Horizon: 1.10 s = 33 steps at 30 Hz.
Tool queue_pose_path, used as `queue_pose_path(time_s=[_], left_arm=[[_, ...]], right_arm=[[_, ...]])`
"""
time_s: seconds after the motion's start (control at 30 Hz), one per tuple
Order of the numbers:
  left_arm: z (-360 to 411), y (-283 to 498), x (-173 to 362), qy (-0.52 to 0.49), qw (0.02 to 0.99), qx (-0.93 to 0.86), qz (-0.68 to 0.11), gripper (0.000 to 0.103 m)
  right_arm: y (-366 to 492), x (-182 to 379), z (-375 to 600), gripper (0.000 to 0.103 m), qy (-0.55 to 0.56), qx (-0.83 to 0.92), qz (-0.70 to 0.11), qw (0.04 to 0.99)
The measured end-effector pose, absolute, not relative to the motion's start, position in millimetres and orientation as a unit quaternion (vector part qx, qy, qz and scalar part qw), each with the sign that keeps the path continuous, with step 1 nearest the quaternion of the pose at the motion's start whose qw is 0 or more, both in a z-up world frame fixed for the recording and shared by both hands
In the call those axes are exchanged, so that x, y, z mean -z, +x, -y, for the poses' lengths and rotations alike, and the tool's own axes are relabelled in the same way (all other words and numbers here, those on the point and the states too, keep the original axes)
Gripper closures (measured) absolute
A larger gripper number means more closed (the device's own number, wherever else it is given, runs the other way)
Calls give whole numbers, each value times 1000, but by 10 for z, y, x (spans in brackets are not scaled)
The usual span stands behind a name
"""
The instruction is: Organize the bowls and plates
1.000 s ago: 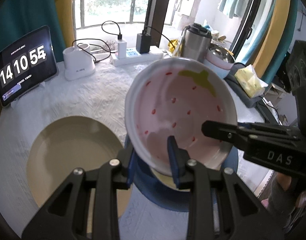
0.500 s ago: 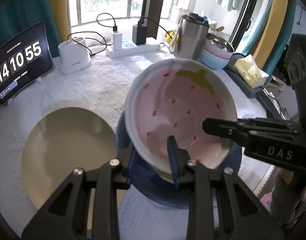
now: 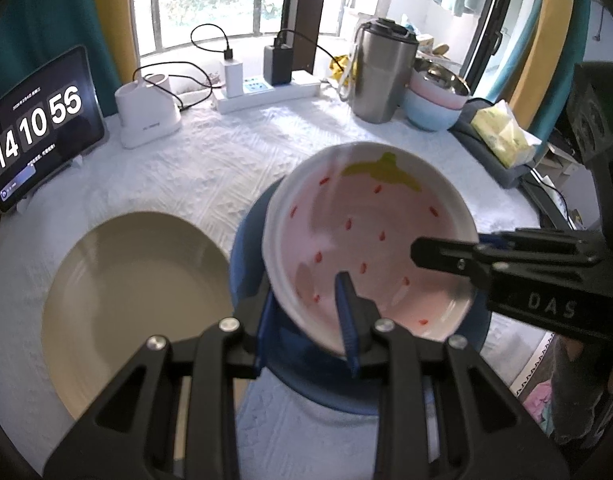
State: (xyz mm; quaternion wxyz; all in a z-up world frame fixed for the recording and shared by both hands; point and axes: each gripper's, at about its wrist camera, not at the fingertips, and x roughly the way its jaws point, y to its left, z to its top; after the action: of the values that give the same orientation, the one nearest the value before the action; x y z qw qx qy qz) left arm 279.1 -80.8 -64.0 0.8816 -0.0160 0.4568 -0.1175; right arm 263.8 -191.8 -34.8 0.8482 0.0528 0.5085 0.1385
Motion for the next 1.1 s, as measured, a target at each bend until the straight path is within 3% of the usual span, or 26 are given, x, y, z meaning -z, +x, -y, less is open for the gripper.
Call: queue_pose_path(time_s=[0.3,0.4,0.53,0.63,1.1], left_arm=[[761,2777,626,-25,881,118,-457,73],[759,2780,626,-26,881,119,-458,73],[759,2763,611,-29,881,123,-456,72],[739,2756,606,-33,881,124,-455,72],[423,2605,395,-65,893,102,-434,72]], right_arm=[[2625,321,1936,80,50,-139,-514,845],[2606,285,1951,76,54,-141,-512,845],[2519,168,1970,57,38,-131,-493,860],[2481,93,2020,54,38,-131,-483,865],[2393,30,2518,53,60,-85,-436,894]])
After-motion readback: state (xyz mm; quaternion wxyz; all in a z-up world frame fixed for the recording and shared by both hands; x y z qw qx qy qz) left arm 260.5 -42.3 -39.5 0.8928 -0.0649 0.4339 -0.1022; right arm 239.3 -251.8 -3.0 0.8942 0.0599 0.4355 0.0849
